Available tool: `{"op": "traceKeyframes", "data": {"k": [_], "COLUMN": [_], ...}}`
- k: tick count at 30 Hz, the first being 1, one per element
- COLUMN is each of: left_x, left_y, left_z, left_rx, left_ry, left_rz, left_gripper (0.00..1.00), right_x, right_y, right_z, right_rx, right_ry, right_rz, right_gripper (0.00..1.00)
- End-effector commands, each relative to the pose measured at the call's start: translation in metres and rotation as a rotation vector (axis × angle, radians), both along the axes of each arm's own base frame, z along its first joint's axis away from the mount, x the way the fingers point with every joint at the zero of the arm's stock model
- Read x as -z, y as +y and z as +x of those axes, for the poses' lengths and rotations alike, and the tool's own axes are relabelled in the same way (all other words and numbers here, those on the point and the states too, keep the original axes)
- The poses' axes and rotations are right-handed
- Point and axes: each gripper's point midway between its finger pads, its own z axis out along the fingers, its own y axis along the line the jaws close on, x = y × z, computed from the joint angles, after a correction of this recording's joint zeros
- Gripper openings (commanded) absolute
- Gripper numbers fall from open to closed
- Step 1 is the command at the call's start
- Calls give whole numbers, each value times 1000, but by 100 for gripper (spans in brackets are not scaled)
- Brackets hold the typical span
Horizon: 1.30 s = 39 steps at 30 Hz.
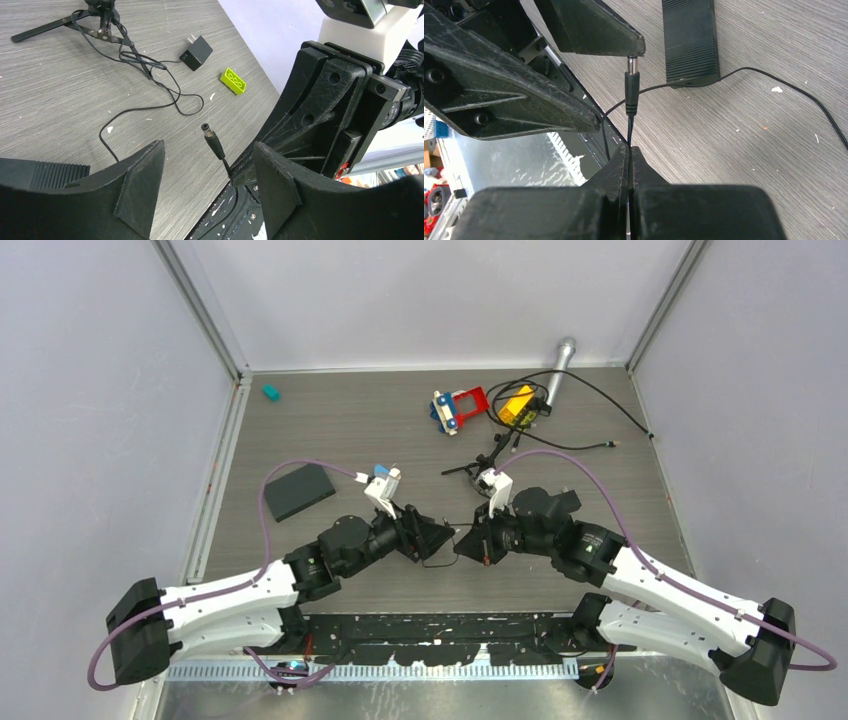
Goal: Insert the plug into the switch port
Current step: Pick up the connector from the center of the board.
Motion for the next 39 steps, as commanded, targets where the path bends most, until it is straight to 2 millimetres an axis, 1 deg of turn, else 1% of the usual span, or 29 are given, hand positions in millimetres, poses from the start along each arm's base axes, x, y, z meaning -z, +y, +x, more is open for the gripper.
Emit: {"op": "traceKeyframes", "data": {"k": [1, 8, 12, 18, 23, 24, 26, 30, 31, 32, 33, 34, 36, 38, 39], "left_x": [-24, -19, -17, -14, -11, -11, -11, -13, -13, -13, -14, -14, -14, -17, -17], "left_y": [-7, -13, -17, -24, -24, -24, -24, -20, -19, -17, -15, -13, -9, -4, -1], "left_z": [5, 4, 4, 4, 5, 4, 5, 6, 6, 6, 7, 8, 9, 12, 14], "left_rx": [-17, -8, -2, 13, 7, 7, 4, -14, -19, -25, -33, -43, -63, -97, -113], "left_ry": [-27, 0, 18, 42, 62, 64, 68, 72, 72, 70, 69, 69, 75, 89, 95], "left_rz": [-92, -90, -90, -86, -75, -75, -76, -88, -90, -92, -94, -96, -99, -112, -116], "left_gripper": [65, 59, 53, 35, 15, 12, 9, 5, 3, 2, 1, 0, 0, 0, 0], "right_x": [-32, -33, -32, -27, -26, -25, -26, -27, -28, -29, -29, -29, -31, -29, -33], "right_y": [11, 12, 13, 14, 12, 12, 10, 6, 6, 5, 4, 3, 1, 1, 3], "right_z": [0, -1, -1, -1, -1, -1, 0, 6, 8, 9, 12, 13, 16, 20, 22], "right_rx": [-30, -36, -39, -43, -39, -36, -27, 12, 20, 32, 45, 53, 66, 79, 81], "right_ry": [-52, -54, -51, -45, -47, -49, -56, -87, -99, -112, -125, -142, -186, -224, -256], "right_rz": [94, 99, 97, 86, 85, 85, 87, 98, 107, 116, 126, 139, 173, 203, 237], "right_gripper": [1, 1, 1, 1, 1, 1, 1, 8, 12, 18, 28, 31, 35, 37, 38]}}
